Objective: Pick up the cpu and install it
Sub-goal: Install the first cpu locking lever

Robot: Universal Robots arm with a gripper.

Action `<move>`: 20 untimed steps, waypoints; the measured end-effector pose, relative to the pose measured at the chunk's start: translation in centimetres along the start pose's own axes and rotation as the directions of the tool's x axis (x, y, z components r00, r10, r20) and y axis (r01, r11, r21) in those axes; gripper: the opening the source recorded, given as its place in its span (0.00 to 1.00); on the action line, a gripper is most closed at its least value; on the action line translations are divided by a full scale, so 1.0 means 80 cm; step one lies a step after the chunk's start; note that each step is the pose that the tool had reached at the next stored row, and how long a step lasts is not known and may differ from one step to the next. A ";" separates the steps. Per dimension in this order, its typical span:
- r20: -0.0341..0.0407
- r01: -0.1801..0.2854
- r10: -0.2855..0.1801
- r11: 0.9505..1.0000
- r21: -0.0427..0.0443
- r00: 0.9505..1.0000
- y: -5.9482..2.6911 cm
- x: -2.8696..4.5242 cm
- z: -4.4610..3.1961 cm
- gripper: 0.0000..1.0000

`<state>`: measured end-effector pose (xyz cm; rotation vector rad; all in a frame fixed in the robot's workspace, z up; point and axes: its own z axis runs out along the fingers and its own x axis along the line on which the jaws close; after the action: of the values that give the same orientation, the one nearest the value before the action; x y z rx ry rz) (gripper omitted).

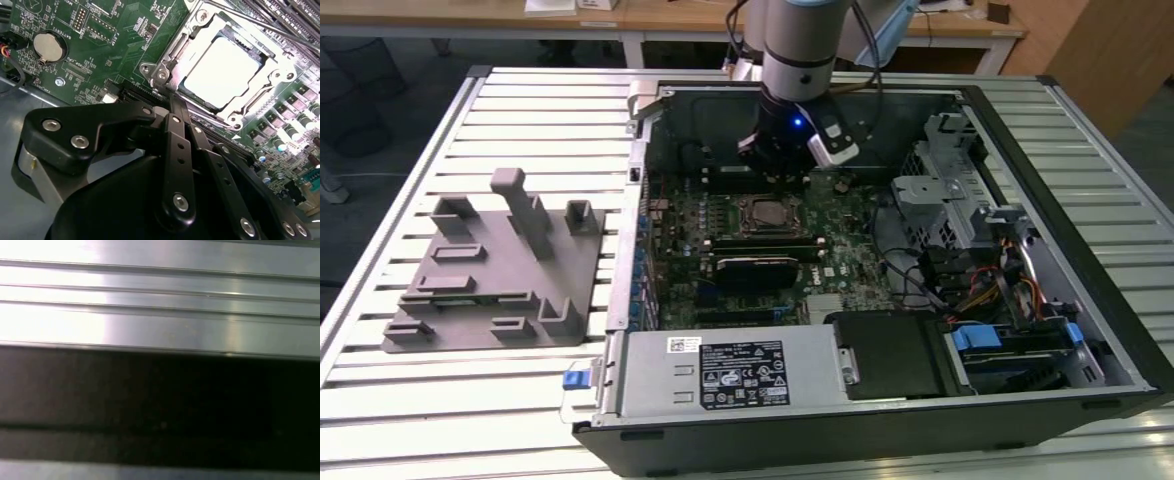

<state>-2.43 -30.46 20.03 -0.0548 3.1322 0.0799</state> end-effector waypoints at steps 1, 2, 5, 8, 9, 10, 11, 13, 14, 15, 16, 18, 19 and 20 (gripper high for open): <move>0.000 0.000 0.000 1.000 0.001 1.000 0.000 -0.0004 0.0005 0.11; 0.000 0.000 0.000 1.000 0.001 1.000 0.000 -0.0008 0.0009 0.11; -0.001 0.000 0.000 1.000 0.003 1.000 0.000 -0.0009 0.0013 0.11; 0.000 0.000 0.000 1.000 0.003 1.000 0.000 -0.0010 0.0003 0.11; 0.000 0.000 0.000 1.000 0.003 1.000 0.000 -0.0010 0.0004 0.11; 0.000 0.000 0.000 1.000 0.003 1.000 0.000 -0.0010 0.0004 0.11; 0.000 0.000 0.000 1.000 0.005 1.000 0.000 -0.0011 0.0004 0.11; -0.001 0.000 0.000 1.000 0.012 1.000 0.000 -0.0010 0.0011 0.11; -0.001 0.000 0.000 1.000 0.014 1.000 0.000 -0.0010 0.0019 0.11; -0.001 0.000 0.000 1.000 0.018 1.000 0.000 -0.0010 0.0026 0.11; -0.001 0.000 0.000 1.000 0.021 1.000 0.000 -0.0010 0.0035 0.11; -0.002 0.000 0.000 1.000 0.025 1.000 0.000 -0.0009 0.0048 0.11; -0.002 0.000 0.000 1.000 0.025 1.000 0.000 -0.0009 0.0053 0.11; -0.002 0.000 0.000 1.000 0.025 1.000 0.000 -0.0009 0.0057 0.11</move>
<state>-2.35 -30.47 19.57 -0.0552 3.1340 0.0404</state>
